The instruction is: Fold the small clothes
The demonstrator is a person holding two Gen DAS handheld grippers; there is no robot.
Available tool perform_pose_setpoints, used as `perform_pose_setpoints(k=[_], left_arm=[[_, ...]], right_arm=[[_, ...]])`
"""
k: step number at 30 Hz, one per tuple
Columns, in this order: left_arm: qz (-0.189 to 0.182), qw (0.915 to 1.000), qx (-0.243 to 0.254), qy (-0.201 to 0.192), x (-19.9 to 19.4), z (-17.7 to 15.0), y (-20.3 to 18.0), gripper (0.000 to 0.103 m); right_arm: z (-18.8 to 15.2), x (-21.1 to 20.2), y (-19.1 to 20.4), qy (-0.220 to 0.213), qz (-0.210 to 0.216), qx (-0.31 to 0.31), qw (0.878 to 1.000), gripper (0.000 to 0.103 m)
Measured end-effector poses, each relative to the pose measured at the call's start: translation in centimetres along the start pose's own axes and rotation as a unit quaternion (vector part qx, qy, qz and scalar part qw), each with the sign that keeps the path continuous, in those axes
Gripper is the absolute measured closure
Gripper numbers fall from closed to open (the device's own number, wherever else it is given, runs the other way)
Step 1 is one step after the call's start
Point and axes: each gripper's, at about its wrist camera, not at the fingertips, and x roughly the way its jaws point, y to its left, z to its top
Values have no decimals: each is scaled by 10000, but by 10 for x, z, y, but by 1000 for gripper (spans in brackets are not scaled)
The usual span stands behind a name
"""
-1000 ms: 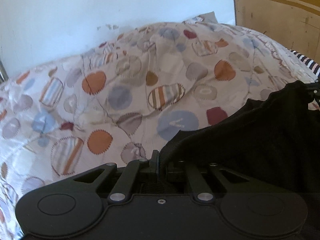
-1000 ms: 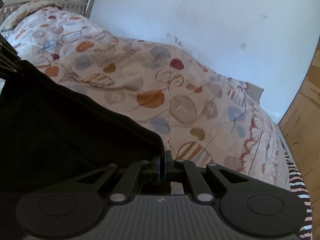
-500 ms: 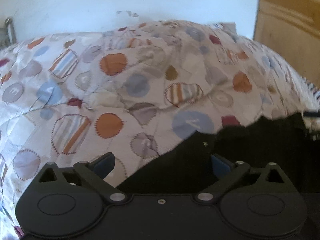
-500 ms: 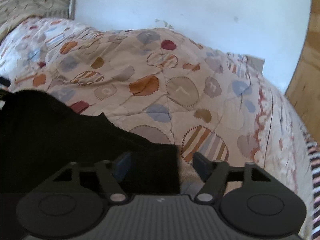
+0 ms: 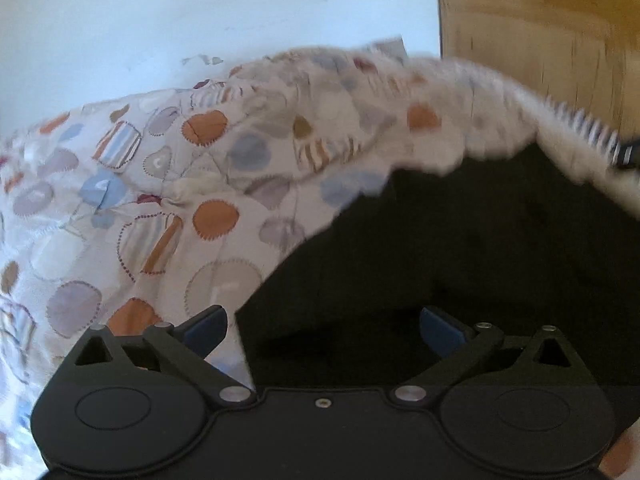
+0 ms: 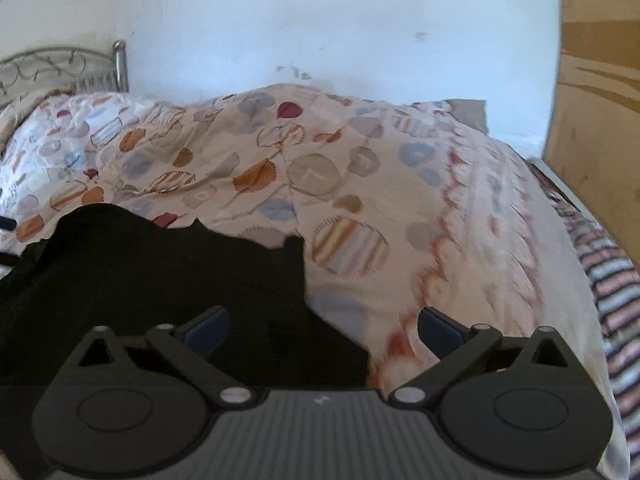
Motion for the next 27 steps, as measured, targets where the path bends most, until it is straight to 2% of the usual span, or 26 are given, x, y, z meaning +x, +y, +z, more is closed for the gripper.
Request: perform_pose_setpoints(k=[2, 4, 8, 12, 14, 16, 22, 27], left_arm=[[268, 9994, 170, 169, 13, -4, -7, 1], [401, 9990, 46, 183, 23, -3, -4, 1], [725, 9935, -865, 152, 42, 12, 22, 1], [1187, 9743, -1907, 183, 50, 25, 55, 1], [1167, 9645, -2364, 138, 42, 24, 68, 1], [1061, 9623, -2505, 48, 30, 19, 74, 1], [900, 9673, -2369, -59, -25, -15, 63, 1], [642, 9671, -2462, -69, -79, -56, 42, 1]], right_arm=[[-16, -17, -4, -4, -119, 115, 9999, 0], [-32, -32, -7, -14, -254, 199, 9995, 0], [-57, -60, -11, -94, -559, 247, 9981, 0], [-67, -74, -16, -96, -747, 353, 9965, 0], [-70, -78, -17, -93, -752, 454, 9961, 0], [-72, -80, -16, -131, -629, 547, 9964, 0], [-82, -92, 0, -440, -155, 842, 9954, 0], [-89, -97, 27, -503, 35, 628, 9968, 0]])
